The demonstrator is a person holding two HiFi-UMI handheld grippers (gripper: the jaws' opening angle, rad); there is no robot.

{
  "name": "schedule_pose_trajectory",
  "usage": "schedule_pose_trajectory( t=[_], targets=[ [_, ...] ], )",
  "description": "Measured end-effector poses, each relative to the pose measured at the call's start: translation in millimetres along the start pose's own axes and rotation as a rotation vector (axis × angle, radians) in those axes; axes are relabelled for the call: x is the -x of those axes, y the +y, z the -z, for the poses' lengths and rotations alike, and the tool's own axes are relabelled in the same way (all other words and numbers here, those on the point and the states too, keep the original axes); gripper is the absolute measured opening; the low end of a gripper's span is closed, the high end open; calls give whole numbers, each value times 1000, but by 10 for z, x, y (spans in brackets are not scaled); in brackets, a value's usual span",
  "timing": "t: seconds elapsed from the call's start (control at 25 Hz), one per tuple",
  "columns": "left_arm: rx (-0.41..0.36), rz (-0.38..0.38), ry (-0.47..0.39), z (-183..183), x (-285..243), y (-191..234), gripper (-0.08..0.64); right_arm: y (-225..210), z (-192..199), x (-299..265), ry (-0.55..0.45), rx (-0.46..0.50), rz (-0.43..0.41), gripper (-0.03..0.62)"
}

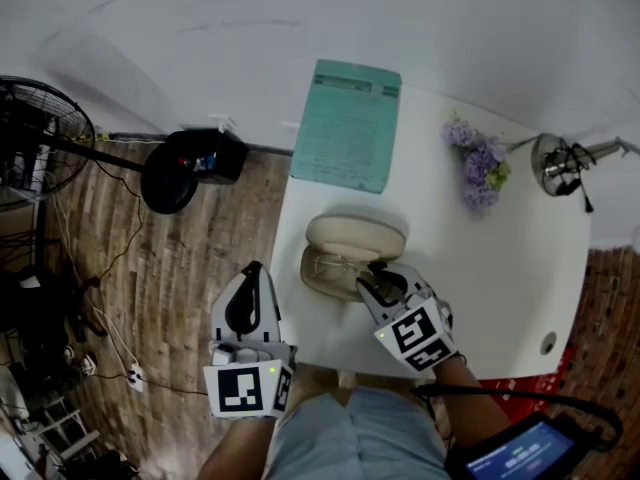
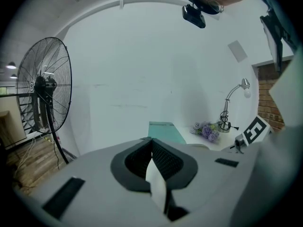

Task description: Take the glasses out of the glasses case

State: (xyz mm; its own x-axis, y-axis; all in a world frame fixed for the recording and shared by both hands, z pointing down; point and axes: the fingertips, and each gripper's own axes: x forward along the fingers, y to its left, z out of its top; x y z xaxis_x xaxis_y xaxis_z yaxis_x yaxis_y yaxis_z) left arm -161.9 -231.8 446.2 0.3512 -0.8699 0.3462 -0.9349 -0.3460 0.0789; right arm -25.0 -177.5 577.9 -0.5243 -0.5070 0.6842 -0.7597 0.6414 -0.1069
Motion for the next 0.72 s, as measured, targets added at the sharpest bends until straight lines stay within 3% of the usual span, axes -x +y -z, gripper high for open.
schedule_pose_trajectory(
  t=[0.4,0.72],
  targets=[
    [2,-7,0,1,-18,7,6,-40,132,-70,91,48,20,61],
    [2,-4,-9,1,-30,-22,6,-86,133,-84,92,98,35,48]
  ],
)
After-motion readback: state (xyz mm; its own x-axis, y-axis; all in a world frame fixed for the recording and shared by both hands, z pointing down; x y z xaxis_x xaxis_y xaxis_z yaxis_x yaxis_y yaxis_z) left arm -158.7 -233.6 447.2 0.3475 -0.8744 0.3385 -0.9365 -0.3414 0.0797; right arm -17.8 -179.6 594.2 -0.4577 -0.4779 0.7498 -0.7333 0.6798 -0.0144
